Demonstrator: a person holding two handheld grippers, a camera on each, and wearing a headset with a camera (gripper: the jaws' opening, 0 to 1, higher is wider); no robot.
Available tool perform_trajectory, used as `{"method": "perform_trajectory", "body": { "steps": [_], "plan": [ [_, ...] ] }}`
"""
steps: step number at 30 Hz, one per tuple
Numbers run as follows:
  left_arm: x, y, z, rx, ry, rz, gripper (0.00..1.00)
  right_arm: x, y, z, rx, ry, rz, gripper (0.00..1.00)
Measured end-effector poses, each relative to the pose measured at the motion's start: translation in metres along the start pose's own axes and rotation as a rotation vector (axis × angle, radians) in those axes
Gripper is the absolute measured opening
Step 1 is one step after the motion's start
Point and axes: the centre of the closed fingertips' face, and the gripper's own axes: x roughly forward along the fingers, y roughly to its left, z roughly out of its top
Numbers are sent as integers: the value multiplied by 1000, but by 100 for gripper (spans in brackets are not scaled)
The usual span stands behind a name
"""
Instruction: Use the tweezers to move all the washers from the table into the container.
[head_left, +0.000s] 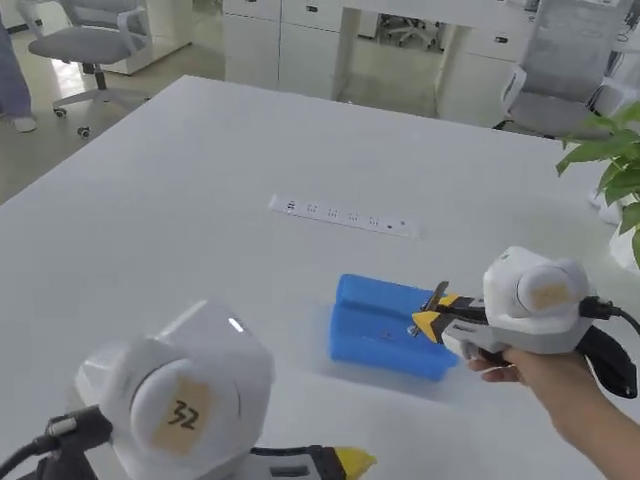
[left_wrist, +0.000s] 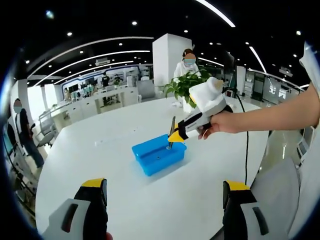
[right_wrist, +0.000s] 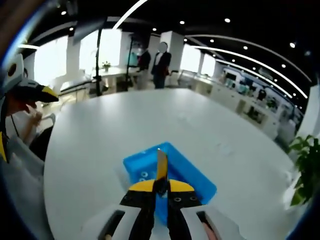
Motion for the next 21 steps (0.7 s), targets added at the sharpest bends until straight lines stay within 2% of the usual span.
{"method": "perform_trajectory", "body": {
  "steps": [3, 5, 10, 14, 21],
  "plan": [
    [-2, 3, 0, -18, -11, 18, 99, 12, -5, -12, 35, 26, 20, 4],
    [-2, 4, -2, -28, -11, 17, 99, 18, -6, -18, 32, 44, 21, 4],
    [-2, 8, -7, -37, 5, 42, 97, 29, -5, -29, 58, 62, 30, 4],
    [-4, 12, -11, -33, 16, 55, 95, 36, -3, -41, 65, 100, 37, 4],
    [-7, 13, -14, -47, 24, 66, 96, 38, -6, -42, 81, 106, 35, 4]
  ]
}}
